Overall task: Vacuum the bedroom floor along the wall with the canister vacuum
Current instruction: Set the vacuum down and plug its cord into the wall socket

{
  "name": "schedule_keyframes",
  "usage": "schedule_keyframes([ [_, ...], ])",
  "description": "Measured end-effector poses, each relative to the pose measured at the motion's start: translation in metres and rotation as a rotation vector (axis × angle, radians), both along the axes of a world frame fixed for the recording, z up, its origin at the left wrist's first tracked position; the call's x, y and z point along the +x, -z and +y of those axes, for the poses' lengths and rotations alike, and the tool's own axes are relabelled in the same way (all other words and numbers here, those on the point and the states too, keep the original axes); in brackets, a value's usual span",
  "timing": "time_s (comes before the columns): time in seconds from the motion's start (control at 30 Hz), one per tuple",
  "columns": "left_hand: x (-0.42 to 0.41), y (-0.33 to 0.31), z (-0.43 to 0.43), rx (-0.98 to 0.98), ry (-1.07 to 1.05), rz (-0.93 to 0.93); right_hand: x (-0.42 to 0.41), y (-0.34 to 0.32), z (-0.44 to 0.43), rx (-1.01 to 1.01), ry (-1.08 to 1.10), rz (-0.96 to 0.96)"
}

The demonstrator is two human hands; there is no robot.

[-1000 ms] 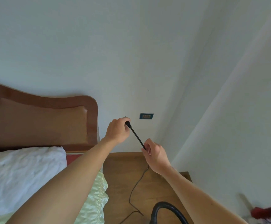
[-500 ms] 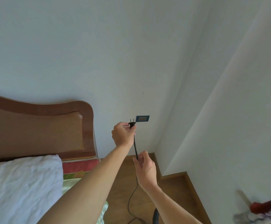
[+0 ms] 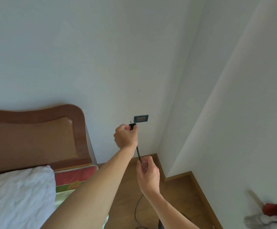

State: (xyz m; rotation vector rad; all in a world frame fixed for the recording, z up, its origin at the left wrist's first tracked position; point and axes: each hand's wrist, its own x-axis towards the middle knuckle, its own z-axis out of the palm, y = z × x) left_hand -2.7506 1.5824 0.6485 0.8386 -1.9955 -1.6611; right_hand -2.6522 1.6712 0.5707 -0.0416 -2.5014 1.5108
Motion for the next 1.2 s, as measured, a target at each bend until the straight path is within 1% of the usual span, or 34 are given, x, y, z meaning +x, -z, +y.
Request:
schedule_keyframes([
  [0.23,-0.063,0.040,0.020,-0.037,0.012,-0.029,-0.060,0.036,0.010,0.019,0.001,-0.062],
  [0.53,-0.165,0.111,0.038,-0.003,0.042,-0.122,-0.154,0.101,0.022,0.032,-0.003,-0.158],
  [0.73,-0.208,0.160,0.041,0.013,0.038,-0.144,-0.197,0.144,0.028,0.036,-0.046,-0.207],
  [0.93,-0.242,0.198,0.040,-0.040,0.033,-0.176,-0.228,0.181,0.023,-0.039,-0.042,-0.261],
  [1.1,-0.277,0.224,0.032,-0.070,0.037,-0.174,-0.261,0.207,0.017,-0.071,0.002,-0.265],
  [1.2,-0.296,0.235,0.030,-0.125,0.071,-0.168,-0.277,0.220,0.012,-0.083,0.029,-0.268],
])
